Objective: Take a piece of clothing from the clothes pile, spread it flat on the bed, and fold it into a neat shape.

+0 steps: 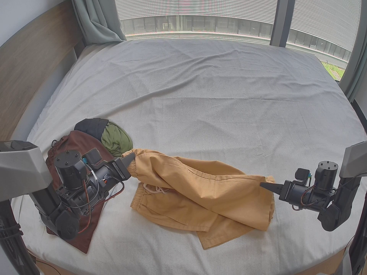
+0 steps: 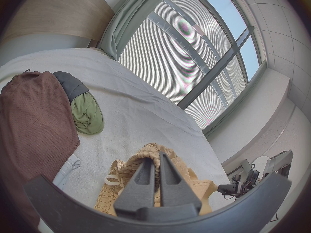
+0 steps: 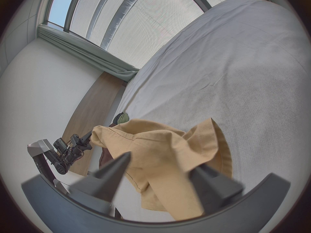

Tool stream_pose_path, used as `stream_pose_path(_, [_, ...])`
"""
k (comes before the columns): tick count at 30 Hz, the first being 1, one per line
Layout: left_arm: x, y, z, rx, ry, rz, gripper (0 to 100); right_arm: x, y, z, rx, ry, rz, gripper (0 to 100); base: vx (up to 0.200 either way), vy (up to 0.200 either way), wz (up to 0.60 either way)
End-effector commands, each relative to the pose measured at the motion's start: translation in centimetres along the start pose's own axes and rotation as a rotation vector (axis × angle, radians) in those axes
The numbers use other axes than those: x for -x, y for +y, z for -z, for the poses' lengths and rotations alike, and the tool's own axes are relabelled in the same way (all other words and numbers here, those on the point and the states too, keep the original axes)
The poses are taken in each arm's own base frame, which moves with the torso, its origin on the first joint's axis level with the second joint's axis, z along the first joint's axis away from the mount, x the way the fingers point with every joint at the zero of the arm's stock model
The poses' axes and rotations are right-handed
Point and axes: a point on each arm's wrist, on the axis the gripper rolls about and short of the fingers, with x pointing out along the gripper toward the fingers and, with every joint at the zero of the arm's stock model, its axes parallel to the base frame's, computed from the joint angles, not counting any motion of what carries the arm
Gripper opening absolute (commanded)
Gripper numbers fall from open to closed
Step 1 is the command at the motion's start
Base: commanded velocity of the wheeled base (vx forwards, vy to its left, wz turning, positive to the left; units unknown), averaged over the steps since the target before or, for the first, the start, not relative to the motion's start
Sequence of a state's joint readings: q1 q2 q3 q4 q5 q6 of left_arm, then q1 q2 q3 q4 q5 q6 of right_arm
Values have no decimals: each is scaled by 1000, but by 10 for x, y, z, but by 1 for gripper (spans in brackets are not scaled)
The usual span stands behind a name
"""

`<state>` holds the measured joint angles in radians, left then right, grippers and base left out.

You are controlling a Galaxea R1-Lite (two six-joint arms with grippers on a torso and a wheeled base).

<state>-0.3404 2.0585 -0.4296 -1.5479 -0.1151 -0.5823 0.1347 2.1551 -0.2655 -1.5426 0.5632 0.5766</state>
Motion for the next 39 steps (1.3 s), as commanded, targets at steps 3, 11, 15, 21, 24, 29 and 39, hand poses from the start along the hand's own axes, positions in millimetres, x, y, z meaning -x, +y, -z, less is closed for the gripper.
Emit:
stream_pose_path(3, [0,0,0,0,0,2,0,-8,2,7,2,31,-11,100,0,0,0])
stream_pose_path(11, [0,-1,0,0,-1,3,0,-11,2,4,12,18,-19,100,0,0,0])
stream_pose_path(15, [0,-1,-1,0,-3,4,0,-14,6,3,23,18,-36,100,0,0,0])
stream_pose_path(21, [0,-1,-1,0,-5,5,0,-20,9,6,31,30,-53,100,0,0,0])
stream_pose_path(24, [0,-2,-2,-1,-7,6,0,-23,7,6,32,29,-52,100,0,0,0])
stream_pose_path(29, [0,-1,-1,0,-5,5,0,-23,6,5,31,27,-49,100,0,0,0])
stream_pose_path(39, [-1,-1,-1,0,-6,4,0,-23,5,-1,40,-4,-43,0,0,0,0])
